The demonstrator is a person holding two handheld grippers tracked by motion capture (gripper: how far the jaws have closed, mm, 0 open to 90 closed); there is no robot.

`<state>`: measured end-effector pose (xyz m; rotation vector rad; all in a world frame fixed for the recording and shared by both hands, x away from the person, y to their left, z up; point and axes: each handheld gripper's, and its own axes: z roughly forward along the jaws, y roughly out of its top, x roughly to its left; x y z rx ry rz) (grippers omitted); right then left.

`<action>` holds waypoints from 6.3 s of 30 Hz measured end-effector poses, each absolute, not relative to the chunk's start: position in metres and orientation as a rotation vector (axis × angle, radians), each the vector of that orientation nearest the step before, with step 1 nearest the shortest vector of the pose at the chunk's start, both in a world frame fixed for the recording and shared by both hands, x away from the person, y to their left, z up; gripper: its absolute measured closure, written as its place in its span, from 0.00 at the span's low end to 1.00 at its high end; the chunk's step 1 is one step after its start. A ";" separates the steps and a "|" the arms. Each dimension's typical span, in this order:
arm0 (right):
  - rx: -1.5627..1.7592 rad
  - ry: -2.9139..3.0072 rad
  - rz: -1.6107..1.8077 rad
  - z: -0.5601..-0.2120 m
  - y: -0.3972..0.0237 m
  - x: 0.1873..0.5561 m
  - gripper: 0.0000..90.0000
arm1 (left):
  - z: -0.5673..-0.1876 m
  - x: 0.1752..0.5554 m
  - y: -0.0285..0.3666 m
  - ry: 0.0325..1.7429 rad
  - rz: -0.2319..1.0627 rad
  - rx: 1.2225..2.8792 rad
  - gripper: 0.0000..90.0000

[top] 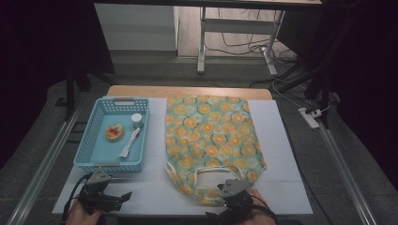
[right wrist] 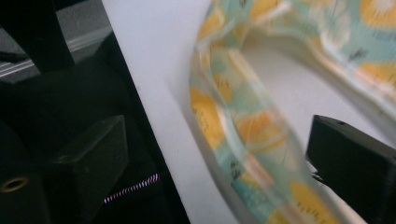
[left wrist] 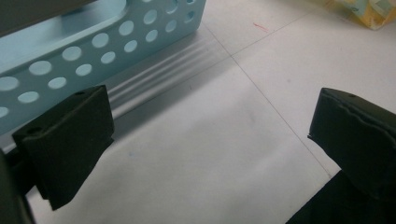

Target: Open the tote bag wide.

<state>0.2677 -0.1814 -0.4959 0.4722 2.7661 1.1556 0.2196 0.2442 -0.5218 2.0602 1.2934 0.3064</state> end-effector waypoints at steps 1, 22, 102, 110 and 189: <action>0.456 2.745 1.195 -0.490 -0.181 0.266 0.11 | -0.522 0.220 0.244 1.294 0.305 2.060 0.00; 0.366 2.898 0.907 -0.515 -0.175 0.283 0.74 | -0.522 0.220 0.243 1.288 0.304 2.069 0.01; 0.678 2.609 1.179 -0.435 -0.173 0.457 1.00 | -0.523 0.226 0.248 1.321 0.329 2.025 0.00; 0.711 2.572 1.150 -0.445 -0.167 0.482 1.00 | -0.523 0.226 0.248 1.317 0.327 2.029 0.00; 0.664 2.779 0.842 -0.518 -0.203 0.424 0.22 | -0.523 0.225 0.247 1.302 0.338 2.035 0.01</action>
